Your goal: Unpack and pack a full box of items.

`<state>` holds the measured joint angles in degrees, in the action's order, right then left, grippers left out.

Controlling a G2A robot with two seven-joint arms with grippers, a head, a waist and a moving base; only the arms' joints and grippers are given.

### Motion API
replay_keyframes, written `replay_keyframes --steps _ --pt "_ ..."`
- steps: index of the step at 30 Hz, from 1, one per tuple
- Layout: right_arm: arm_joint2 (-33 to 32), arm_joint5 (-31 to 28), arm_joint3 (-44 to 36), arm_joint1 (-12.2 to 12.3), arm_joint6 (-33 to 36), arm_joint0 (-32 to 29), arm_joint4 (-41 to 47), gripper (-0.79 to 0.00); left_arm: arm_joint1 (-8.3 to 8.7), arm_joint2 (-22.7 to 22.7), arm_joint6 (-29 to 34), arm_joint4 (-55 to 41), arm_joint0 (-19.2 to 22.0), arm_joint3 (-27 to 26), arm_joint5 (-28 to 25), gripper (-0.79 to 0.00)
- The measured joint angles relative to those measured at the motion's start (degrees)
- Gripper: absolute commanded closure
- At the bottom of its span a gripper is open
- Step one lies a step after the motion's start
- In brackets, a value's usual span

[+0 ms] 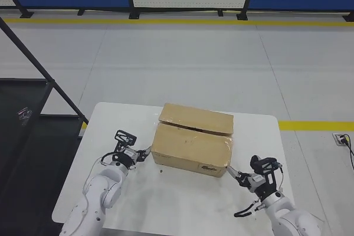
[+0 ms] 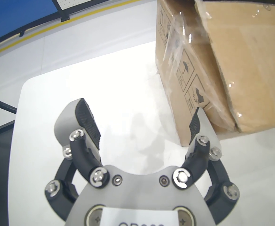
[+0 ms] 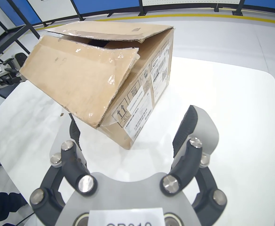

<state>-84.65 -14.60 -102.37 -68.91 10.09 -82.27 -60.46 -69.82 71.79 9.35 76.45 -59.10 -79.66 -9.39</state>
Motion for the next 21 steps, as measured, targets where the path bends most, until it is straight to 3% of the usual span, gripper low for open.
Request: replay_keyframes --steps 11,21 --pt "-0.52 -6.57 0.28 0.37 -0.96 0.13 2.01 -0.785 -0.11 -1.02 -1.17 1.59 -1.61 -1.78 -1.68 -0.785" --pt "-0.99 -9.07 -0.02 0.62 -1.76 -0.07 3.14 -0.785 0.04 -0.97 -2.32 3.09 -3.91 -4.18 -3.26 -0.785"
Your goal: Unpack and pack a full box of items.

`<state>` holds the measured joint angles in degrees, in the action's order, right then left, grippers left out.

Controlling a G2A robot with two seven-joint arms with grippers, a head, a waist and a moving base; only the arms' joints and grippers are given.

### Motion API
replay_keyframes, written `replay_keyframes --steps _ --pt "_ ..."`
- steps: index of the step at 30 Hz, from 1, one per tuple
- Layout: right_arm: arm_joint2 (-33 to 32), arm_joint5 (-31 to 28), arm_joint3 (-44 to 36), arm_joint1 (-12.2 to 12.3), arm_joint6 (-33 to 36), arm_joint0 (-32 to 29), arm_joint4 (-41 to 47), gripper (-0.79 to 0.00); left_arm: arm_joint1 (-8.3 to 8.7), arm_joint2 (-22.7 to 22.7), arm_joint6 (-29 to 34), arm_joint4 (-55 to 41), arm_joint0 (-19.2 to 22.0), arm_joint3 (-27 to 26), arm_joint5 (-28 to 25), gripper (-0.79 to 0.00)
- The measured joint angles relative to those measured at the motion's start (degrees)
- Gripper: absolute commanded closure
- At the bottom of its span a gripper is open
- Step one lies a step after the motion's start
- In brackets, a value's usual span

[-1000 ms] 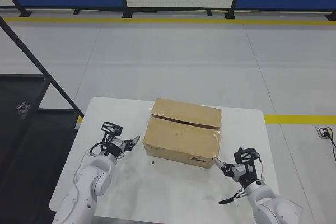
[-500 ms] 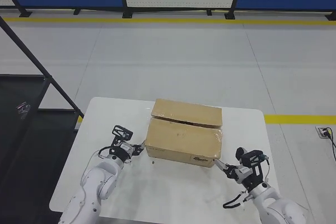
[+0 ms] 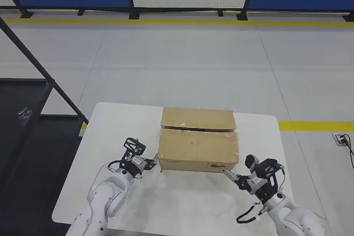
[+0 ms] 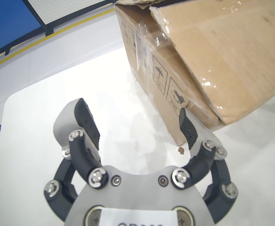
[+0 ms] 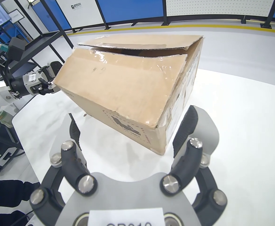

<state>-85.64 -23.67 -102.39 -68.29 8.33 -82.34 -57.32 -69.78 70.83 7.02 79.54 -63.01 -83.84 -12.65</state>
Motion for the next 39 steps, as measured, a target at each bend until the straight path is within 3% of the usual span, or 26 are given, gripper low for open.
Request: replay_keyframes --steps 4,9,19,22,25,32,39 --pt "-0.21 -1.51 -0.25 0.12 -0.17 -0.2 0.83 -0.785 0.24 1.45 -0.65 0.52 -1.61 -1.12 0.99 -0.785" --pt "-0.2 -3.35 -0.49 0.26 0.4 -0.42 0.88 -0.785 1.12 7.24 -2.04 -1.37 -7.49 -5.29 1.55 -0.785" --pt "0.09 -2.96 -0.96 0.23 0.06 -0.35 0.91 -0.785 1.14 6.78 -1.89 0.5 -7.36 -4.84 2.08 -0.785" --pt "0.49 -2.82 -1.23 0.23 -0.19 0.13 0.93 -0.785 0.38 5.13 -0.53 2.05 -3.73 0.12 8.1 -0.785" --pt "0.44 -2.62 -1.23 0.26 -0.61 0.18 0.92 -0.785 -0.51 2.98 -1.08 0.2 1.61 6.96 10.41 -0.785" --pt "-0.86 -2.17 -1.5 0.39 -3.9 -2.36 1.01 -0.785 -2.22 -2.0 -5.31 0.04 12.49 22.57 7.52 -0.785" --pt "-2.09 -1.35 -2.12 0.49 -5.83 -4.86 1.21 -0.785 -4.56 -8.27 -8.04 1.41 20.57 34.04 5.18 -0.785"
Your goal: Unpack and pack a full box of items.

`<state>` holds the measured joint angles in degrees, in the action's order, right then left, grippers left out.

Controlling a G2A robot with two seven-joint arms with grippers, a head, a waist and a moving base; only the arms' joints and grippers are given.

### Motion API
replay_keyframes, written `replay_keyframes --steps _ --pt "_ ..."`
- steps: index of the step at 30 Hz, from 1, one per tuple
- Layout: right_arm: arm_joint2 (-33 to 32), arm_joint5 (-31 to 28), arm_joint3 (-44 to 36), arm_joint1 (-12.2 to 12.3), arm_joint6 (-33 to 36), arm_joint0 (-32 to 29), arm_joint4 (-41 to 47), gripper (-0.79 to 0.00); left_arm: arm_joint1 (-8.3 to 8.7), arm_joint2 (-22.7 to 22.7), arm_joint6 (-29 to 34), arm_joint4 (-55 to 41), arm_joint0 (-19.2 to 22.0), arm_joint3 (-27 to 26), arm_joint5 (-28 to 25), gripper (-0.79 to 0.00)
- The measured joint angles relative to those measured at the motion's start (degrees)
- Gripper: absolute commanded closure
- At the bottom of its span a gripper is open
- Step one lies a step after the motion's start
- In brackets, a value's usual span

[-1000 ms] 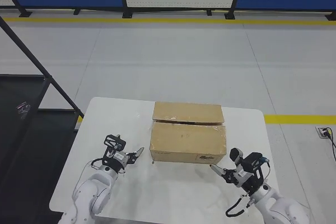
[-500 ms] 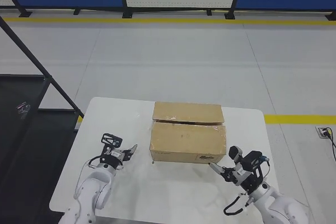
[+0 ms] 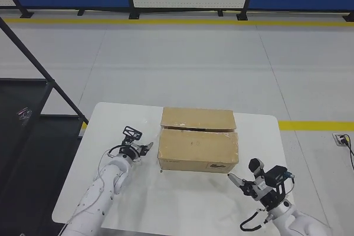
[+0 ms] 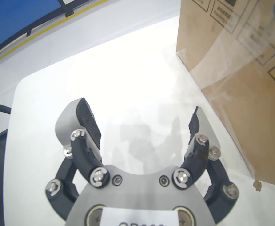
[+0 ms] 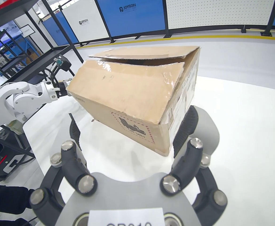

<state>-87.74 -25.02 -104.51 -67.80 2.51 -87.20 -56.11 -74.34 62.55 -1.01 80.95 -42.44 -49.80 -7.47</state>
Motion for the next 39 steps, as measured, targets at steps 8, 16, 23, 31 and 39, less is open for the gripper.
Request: replay_keyframes --steps 8,16,23,31,39 --pt "-0.6 1.01 -1.15 0.08 -0.19 -1.37 0.0 -0.785 -3.1 -4.79 -1.88 -1.97 6.55 9.39 0.08 -0.785" --pt "-0.41 1.09 -1.41 0.15 0.57 -0.86 -0.15 -0.785 -5.54 -6.6 -4.74 -4.51 9.76 15.51 3.75 -0.785" --pt "-0.12 0.71 -0.9 0.21 0.93 -0.12 -0.06 -0.785 -7.13 -6.46 -9.91 -6.53 10.22 18.29 11.98 -0.785" --pt "0.15 -0.16 0.33 0.29 1.37 1.2 0.39 -0.785 -7.25 -4.02 -15.23 -8.98 8.27 17.58 17.58 -0.785" --pt "0.71 -1.07 1.32 0.37 2.26 3.03 0.58 -0.785 -6.18 -0.33 -17.85 -10.05 3.34 11.77 21.55 -0.785"
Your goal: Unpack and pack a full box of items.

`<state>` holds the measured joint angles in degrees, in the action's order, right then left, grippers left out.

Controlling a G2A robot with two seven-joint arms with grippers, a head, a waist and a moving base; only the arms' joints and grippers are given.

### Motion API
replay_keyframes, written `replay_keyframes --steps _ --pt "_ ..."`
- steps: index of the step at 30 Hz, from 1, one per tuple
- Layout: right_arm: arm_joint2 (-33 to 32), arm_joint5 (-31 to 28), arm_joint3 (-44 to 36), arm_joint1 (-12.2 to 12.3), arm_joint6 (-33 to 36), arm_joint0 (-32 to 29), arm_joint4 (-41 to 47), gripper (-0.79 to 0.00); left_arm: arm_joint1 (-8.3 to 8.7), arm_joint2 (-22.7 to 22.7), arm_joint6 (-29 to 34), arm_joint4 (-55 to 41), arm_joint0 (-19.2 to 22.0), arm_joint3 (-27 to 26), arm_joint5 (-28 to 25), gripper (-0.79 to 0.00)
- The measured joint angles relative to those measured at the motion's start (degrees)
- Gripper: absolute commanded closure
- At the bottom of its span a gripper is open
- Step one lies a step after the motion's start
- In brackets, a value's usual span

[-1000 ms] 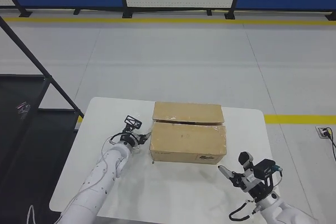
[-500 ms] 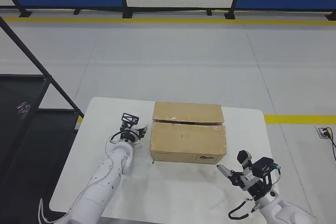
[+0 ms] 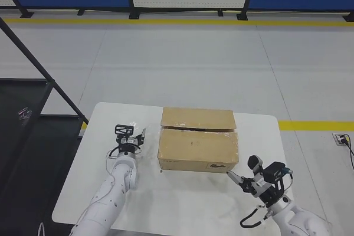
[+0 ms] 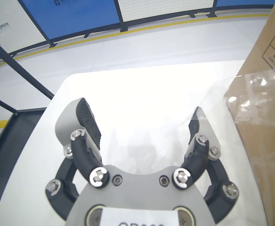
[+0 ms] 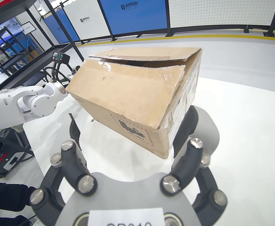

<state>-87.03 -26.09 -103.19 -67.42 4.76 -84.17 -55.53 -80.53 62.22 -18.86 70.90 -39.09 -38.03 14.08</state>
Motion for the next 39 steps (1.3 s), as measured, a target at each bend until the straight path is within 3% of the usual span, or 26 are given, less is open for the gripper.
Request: replay_keyframes --steps 13,23,33,39 --pt "0.47 -1.22 0.73 0.18 0.66 1.88 0.22 -0.785 2.63 7.78 3.39 1.55 -11.48 -16.77 4.38 -0.785" --pt "0.77 -1.46 0.83 0.31 1.14 2.51 0.18 -0.785 3.72 11.55 6.77 4.01 -20.21 -27.52 5.32 -0.785" --pt "1.33 -2.9 0.97 0.54 4.14 3.8 1.23 -0.785 3.66 12.6 8.18 4.85 -22.6 -30.18 5.18 -0.785" --pt "0.06 -5.79 1.49 1.03 10.51 5.54 6.37 -0.785 3.84 13.16 9.75 7.16 -21.45 -29.54 2.85 -0.785"
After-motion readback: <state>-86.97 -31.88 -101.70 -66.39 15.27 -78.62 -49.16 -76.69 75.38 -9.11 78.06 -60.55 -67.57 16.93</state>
